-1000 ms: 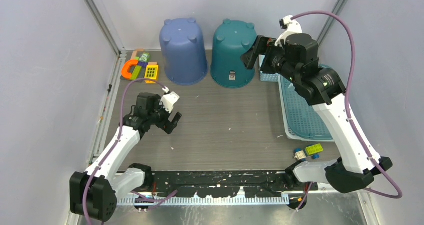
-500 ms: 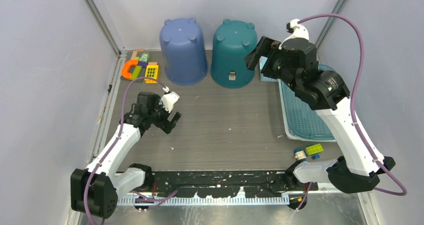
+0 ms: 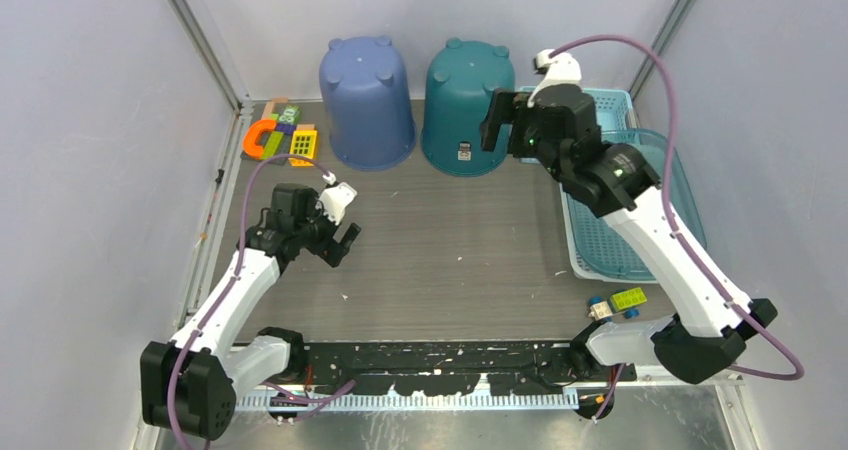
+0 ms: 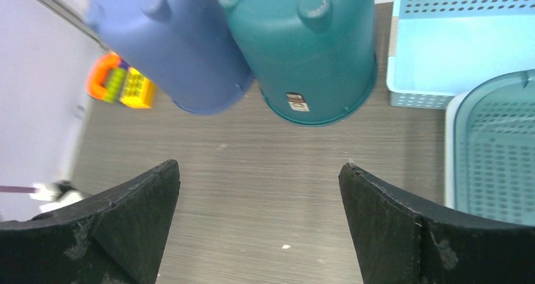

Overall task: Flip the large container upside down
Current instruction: Pick up the container from the corner of the board.

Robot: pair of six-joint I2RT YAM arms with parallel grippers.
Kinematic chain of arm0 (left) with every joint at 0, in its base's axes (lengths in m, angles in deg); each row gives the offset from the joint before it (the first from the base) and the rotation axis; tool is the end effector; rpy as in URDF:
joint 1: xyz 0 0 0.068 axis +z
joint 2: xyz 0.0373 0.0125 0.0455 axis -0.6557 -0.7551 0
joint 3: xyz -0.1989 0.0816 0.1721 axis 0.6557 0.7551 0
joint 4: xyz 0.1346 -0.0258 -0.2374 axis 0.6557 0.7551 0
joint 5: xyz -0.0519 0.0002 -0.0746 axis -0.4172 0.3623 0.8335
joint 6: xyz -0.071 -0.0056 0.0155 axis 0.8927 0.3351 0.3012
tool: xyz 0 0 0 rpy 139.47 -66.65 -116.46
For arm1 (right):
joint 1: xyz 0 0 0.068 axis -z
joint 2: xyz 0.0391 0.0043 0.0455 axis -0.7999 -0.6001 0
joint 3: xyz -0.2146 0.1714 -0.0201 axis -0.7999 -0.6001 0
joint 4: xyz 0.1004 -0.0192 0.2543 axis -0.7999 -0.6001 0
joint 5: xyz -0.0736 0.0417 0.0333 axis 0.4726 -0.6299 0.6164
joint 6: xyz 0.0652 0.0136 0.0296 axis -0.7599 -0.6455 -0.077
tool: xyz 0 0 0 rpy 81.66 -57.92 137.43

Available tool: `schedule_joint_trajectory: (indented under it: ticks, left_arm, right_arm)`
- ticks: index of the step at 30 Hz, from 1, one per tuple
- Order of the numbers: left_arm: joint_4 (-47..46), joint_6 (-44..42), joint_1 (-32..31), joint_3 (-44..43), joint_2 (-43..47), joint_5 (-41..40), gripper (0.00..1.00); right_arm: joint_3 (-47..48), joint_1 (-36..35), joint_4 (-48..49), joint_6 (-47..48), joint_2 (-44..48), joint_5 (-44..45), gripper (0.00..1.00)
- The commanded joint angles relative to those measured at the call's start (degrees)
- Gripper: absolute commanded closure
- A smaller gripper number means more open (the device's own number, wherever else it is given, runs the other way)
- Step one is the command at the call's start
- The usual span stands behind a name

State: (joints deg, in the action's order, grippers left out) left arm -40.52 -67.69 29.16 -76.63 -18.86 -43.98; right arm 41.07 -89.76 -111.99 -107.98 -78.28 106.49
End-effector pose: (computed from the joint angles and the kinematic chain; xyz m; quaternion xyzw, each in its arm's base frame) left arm 0.2278 -0.0615 0.2167 0.3158 0.8737 -0.0707 0.3633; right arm 0.2397 0.1499 0.4796 0.0212 0.8165 0.1454 0.5583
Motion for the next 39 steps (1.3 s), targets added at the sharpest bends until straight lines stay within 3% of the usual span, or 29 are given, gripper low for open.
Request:
schedule_joint_trajectory:
  ticks: [1, 6, 12, 26, 34, 39]
  left_arm:
    - [-1.75, -0.09, 0.43, -0.67, 1.6, 0.13, 0.0]
    - [-1.94, 0.0, 0.47, -0.5, 1.48, 0.7, 0.0]
    - [-2.51, 0.24, 0.48, -0.18, 1.7, 1.16, 0.0]
    - [-3.55, 0.42, 0.88, 0.8, 2.71, 1.99, 0.0]
    - [-4.05, 0.2, 1.0, 1.35, 2.81, 2.63, 0.0]
    - [-4.12, 0.1, 1.0, 1.42, 2.97, 2.78, 0.0]
  right_arm:
    - [-6.65, 0.46, 9.2, 19.0, 2.33, -3.26, 0.0]
    - [-12.62, 2.71, 14.68, 25.1, 3.04, -4.7, 0.0]
    - [-13.44, 4.3, 20.93, 25.82, -2.81, -3.97, 0.0]
    - [-1.66, 11.71, 25.58, 21.09, -22.84, -0.71, 0.0]
    - [1.99, 16.99, 26.08, 13.92, -25.1, -12.84, 0.0]
    - [3.11, 17.27, 26.64, 14.31, -25.75, -11.6, 0.0]
